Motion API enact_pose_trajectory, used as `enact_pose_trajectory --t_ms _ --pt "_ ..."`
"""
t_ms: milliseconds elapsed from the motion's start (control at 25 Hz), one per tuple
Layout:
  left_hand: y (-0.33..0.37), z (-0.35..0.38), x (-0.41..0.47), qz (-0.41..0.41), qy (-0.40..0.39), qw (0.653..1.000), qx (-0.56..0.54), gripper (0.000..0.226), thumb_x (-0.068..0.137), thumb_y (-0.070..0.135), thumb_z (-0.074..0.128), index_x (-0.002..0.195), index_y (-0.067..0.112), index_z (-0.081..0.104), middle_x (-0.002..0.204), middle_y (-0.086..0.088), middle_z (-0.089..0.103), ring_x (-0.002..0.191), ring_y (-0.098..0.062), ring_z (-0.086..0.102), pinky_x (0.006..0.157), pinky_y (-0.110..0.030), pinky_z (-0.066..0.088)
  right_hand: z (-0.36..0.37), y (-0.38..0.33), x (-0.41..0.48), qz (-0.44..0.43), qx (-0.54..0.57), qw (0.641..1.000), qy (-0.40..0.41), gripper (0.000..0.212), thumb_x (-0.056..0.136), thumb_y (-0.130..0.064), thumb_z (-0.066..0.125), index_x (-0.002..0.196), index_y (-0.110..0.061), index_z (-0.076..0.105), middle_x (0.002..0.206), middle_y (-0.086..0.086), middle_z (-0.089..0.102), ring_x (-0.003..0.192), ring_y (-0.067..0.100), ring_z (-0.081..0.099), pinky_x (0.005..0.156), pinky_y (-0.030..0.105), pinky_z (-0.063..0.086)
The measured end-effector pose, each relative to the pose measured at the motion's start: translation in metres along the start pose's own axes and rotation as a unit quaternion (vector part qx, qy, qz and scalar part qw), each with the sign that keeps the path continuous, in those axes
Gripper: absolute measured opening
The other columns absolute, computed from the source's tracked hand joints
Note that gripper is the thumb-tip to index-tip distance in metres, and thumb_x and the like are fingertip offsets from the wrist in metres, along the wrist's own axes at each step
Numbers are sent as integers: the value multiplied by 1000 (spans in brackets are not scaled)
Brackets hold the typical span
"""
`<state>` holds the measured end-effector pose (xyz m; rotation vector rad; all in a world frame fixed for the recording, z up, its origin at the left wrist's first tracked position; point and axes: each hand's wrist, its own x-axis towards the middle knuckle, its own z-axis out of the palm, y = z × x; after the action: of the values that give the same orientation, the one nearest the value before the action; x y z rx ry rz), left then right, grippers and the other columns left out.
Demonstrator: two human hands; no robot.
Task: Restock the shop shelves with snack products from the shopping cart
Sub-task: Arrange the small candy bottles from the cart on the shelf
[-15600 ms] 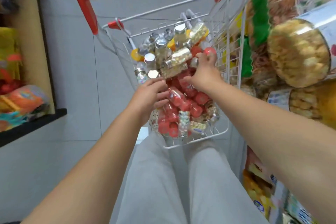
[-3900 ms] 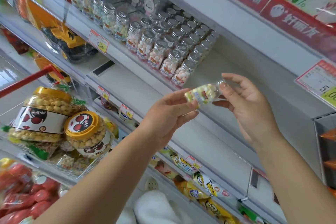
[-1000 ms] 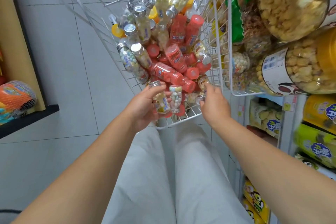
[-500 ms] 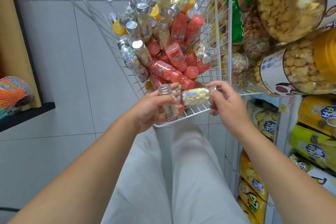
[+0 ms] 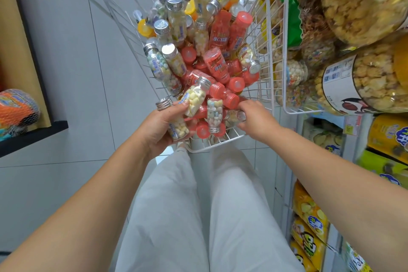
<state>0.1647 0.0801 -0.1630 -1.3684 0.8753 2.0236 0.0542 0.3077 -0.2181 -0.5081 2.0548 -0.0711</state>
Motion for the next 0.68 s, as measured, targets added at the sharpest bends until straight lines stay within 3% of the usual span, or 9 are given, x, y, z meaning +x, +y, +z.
enact_pose_trajectory --t_ms 120,200,400,560,680 --pt "0 -5 -1 0 -1 1000 -10 32 81 29 69 110 16 67 103 -7 72 85 -19 70 69 -33 61 2 2 7 -65 -33 996 52 22 90 -13 60 110 -4 58 114 14 57 111 33 48 92 39 40" --pt "1 -3 -2 -5 -1 1000 -16 25 86 27 66 108 16 67 101 -6 73 85 -19 70 69 -33 62 2 5 4 -132 -51 986 89 23 89 -16 63 108 -3 60 109 14 58 106 34 49 89 43 43" --pt "5 6 -4 -2 3 999 -39 14 90 23 64 102 17 67 88 -2 74 75 -15 70 70 -35 61 2 -5 6 -237 -226 941 88 29 75 -29 78 95 -11 67 90 13 61 84 36 57 63 39 46" --pt "8 10 -5 3 -3 999 -47 14 89 23 64 101 18 67 86 -1 73 72 -13 71 75 -36 60 11 -19 10 -147 -244 955 84 41 90 -22 60 131 -19 52 117 13 57 107 33 51 65 36 40" --pt "9 11 -5 1 -4 999 -54 19 82 25 67 100 18 67 82 0 74 70 -12 71 74 -36 60 15 -27 7 -89 -270 953 106 46 93 -13 54 138 -19 44 118 13 54 109 33 50 63 36 40"
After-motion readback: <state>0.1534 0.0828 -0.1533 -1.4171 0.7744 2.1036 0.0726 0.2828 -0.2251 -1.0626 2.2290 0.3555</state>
